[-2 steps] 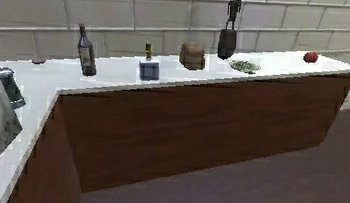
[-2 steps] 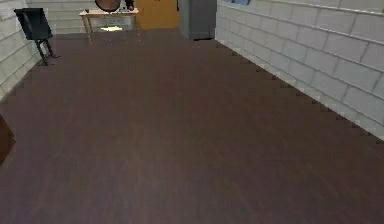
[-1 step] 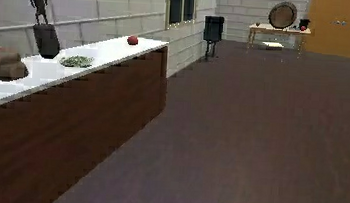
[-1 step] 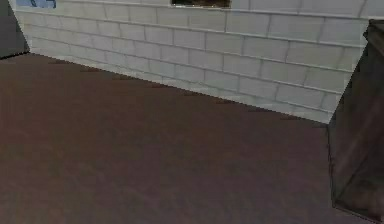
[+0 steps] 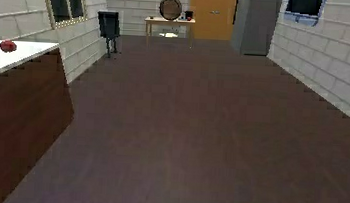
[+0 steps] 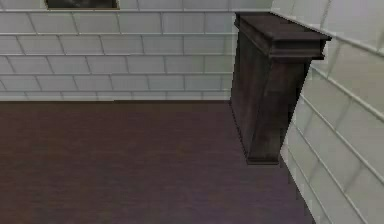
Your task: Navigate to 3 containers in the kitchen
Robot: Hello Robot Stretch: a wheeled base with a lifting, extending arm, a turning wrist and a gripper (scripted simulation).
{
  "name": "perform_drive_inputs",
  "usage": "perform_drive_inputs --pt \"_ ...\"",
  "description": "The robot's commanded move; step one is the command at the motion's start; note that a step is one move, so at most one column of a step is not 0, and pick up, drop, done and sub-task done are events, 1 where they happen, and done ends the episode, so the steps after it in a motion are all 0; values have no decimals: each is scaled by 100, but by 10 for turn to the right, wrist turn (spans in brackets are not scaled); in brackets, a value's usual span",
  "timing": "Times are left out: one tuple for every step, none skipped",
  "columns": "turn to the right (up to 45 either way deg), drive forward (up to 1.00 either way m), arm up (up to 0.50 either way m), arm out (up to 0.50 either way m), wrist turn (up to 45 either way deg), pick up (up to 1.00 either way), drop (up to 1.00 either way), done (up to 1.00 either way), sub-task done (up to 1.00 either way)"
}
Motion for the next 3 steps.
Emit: perform_drive_inputs --pt "0 30 0 0 0 0 0 0 0" --pt "-450 0 0 0 0 0 0 0 0" --pt "-390 0 0 0 0 0 0 0 0"
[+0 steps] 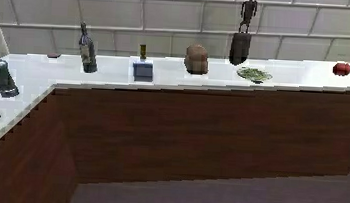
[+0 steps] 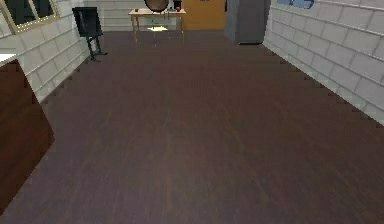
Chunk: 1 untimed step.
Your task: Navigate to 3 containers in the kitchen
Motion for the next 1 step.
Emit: perform_drive_inputs --pt "0 35 0 0 0 0 0 0 0"
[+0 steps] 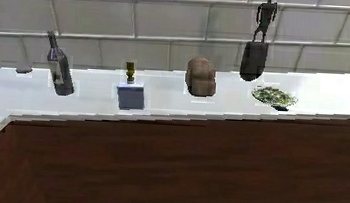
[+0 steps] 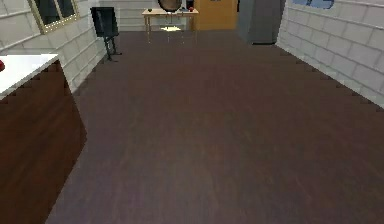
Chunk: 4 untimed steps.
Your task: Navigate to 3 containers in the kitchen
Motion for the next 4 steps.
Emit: perform_drive_inputs --pt "-450 0 0 0 0 0 0 0 0" --pt "0 0 0 0 0 0 0 0 100" --pt "390 0 0 0 0 0 0 0 0" --pt "0 15 0 0 0 0 0 0 0"
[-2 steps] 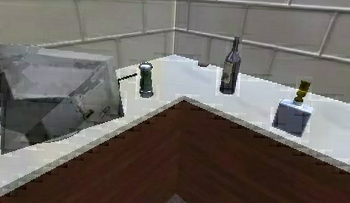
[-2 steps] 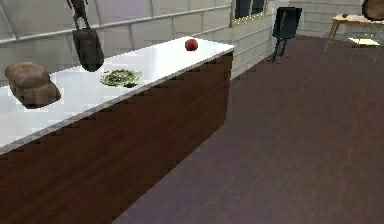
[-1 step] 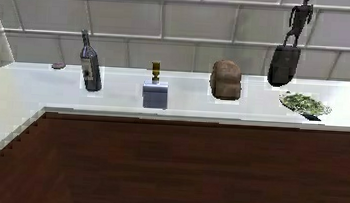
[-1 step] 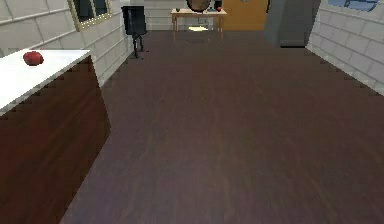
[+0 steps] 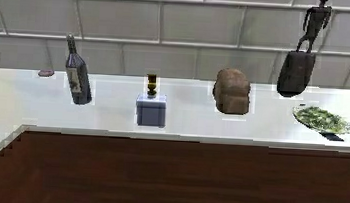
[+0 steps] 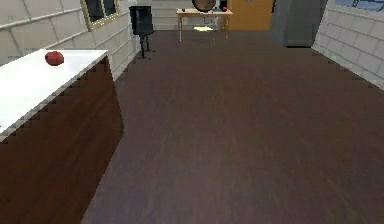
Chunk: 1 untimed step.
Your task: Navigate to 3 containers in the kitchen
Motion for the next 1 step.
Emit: perform_drive_inputs --pt "0 0 0 0 0 0 0 100 0"
